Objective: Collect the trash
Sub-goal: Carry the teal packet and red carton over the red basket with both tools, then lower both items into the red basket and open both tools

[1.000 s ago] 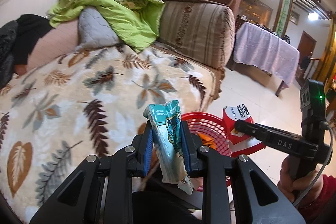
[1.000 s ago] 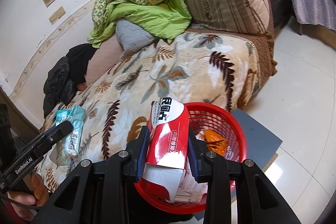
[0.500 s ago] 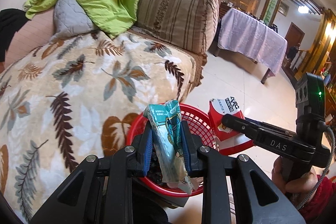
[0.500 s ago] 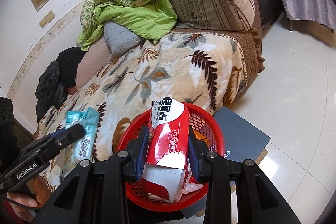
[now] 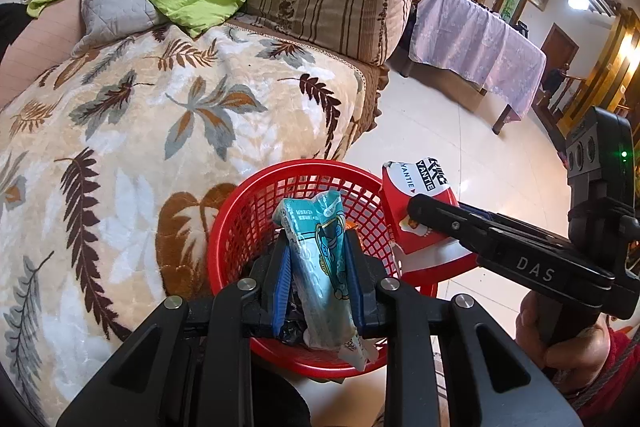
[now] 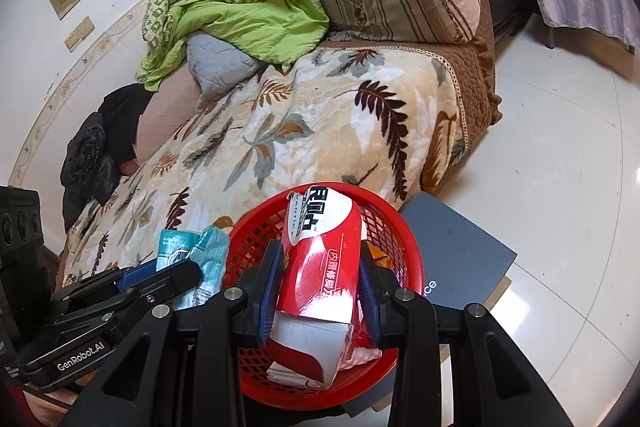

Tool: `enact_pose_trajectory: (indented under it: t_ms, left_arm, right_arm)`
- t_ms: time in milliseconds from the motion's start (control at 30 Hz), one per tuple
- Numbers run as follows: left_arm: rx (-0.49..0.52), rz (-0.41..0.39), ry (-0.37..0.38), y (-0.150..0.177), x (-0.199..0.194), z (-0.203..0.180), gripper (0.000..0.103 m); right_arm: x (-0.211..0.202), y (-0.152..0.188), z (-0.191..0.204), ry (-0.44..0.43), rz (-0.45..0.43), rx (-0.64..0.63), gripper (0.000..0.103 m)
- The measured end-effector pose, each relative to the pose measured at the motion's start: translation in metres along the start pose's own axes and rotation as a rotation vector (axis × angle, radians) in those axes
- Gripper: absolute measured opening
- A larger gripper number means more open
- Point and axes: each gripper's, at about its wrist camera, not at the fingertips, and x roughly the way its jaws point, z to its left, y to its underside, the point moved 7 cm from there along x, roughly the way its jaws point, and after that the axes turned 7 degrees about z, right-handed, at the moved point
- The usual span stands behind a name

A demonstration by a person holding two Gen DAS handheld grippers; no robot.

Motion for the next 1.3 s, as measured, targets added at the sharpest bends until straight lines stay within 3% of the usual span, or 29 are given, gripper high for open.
enact_pose_trajectory:
  t_ms: [700, 1300]
  left_arm:
    - [-0.039, 0.121, -0.014, 0.002, 0.029, 0.007, 0.024]
    - [-0.036, 0.129, -0.017, 0.003, 0.032, 0.008, 0.027]
  right_arm:
    - [0.029, -0.002, -0.013, 0.015, 0.058, 0.024, 0.044]
    - [0.029, 0.0, -0.015, 0.015, 0.067, 0.03, 0.044]
